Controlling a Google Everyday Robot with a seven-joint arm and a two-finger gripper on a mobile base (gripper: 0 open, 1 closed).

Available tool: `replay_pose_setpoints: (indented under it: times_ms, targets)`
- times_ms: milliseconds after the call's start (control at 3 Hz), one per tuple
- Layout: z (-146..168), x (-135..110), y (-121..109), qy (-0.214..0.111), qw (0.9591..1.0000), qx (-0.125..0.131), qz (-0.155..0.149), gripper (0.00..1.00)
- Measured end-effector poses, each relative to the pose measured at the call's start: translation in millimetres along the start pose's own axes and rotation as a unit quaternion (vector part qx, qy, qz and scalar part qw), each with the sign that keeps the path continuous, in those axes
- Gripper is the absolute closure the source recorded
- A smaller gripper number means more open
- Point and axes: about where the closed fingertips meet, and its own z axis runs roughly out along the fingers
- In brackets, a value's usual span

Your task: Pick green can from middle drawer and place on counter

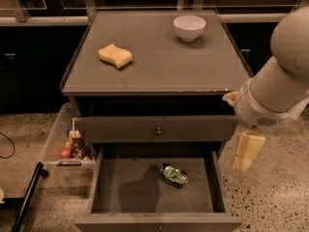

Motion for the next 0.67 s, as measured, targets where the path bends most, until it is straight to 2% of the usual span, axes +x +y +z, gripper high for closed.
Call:
replay_pose_setpoints:
  times_ms: [333,667]
  targets:
    - [46,7,4,-0.015,0.9995,-0.012,-0.024,0.0]
    - [96,28,0,-0.019,0.9993,-0.019,-0.027,0.0]
